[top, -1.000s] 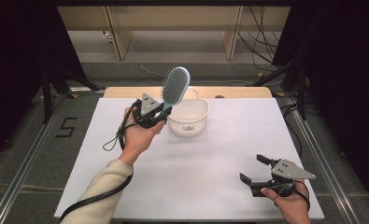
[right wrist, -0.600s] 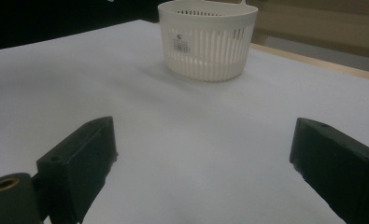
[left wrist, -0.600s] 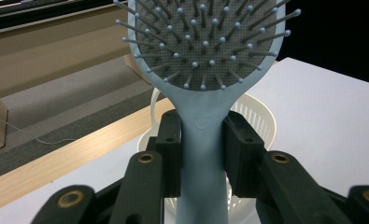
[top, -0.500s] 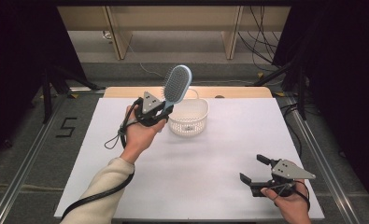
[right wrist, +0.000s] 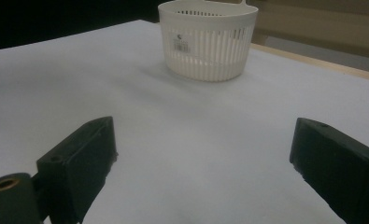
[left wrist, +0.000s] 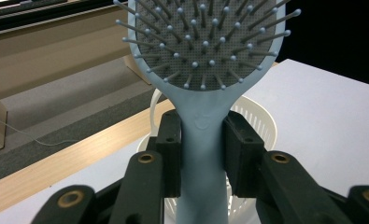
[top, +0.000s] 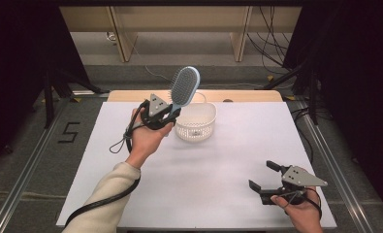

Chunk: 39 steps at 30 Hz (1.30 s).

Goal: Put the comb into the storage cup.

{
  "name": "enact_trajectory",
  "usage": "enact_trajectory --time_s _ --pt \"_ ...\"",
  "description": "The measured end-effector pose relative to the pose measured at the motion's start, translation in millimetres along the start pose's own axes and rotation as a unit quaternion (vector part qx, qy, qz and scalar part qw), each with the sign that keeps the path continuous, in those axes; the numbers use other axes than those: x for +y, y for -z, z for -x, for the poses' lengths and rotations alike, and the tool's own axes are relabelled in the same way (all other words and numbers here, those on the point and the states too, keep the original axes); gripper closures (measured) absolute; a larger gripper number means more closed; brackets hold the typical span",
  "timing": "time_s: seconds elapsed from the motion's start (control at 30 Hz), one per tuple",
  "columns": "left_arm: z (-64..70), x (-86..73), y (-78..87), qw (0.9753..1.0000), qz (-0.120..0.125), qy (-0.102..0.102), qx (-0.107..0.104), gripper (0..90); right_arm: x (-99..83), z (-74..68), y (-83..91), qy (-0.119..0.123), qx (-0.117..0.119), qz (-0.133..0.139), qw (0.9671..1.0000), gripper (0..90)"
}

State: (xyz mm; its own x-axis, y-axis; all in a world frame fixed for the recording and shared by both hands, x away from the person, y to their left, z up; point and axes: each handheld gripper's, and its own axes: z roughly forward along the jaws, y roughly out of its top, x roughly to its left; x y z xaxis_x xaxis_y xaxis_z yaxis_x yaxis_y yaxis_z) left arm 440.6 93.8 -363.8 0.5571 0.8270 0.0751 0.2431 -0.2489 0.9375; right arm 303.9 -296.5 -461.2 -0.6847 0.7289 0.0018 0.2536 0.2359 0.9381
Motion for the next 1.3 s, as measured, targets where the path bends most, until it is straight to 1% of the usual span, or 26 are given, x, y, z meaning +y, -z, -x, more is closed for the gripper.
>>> enact_trajectory --time_s 0.83,0.87,0.9,0.93,0.97,1.07,1.1,1.13,1.2,1.3 --pt "2.0 8.2 -5.8 1.0 0.003 -0.003 -0.001 69.8 0.0 0.1 0.2 -0.001 -0.001 -0.002 1.0 7.9" --pt "1.3 8.7 -6.2 0.9999 0.006 -0.009 0.0 69.8 -0.1 0.0 0.2 -0.001 -0.001 -0.002 1.0 8.0" --pt "2.0 8.6 -6.3 1.0 0.003 -0.003 -0.002 69.8 -0.1 0.0 0.2 -0.001 -0.001 -0.002 1.0 7.9" --pt "1.4 9.1 -6.7 1.0 0.006 -0.008 0.0 69.8 -0.1 0.0 0.1 -0.001 -0.001 -0.002 1.0 7.9" --pt "2.1 9.2 -6.8 1.0 0.004 -0.003 -0.002 69.8 -0.1 0.0 0.1 -0.001 0.0 -0.002 1.0 7.9" --pt "2.1 10.3 -7.3 1.0 0.003 -0.004 -0.002 69.8 -0.1 0.0 0.1 -0.001 -0.001 -0.002 1.0 8.0" --pt "1.4 11.0 -7.6 0.9999 0.006 -0.01 0.0 69.8 -0.1 0.0 0.0 -0.002 -0.001 -0.002 1.0 7.9" --pt "1.4 11.4 -7.9 0.9999 0.006 -0.01 0.0 69.8 -0.1 0.0 0.1 -0.001 -0.001 -0.002 1.0 7.9" --pt "2.0 11.6 -8.4 1.0 0.003 -0.004 -0.002 69.8 -0.1 0.1 0.0 -0.001 0.0 -0.001 1.0 7.9" --pt "1.6 12.1 -9.2 1.0 0.003 -0.005 -0.002 69.8 -0.1 0.0 0.2 -0.002 -0.001 -0.002 1.0 7.9"
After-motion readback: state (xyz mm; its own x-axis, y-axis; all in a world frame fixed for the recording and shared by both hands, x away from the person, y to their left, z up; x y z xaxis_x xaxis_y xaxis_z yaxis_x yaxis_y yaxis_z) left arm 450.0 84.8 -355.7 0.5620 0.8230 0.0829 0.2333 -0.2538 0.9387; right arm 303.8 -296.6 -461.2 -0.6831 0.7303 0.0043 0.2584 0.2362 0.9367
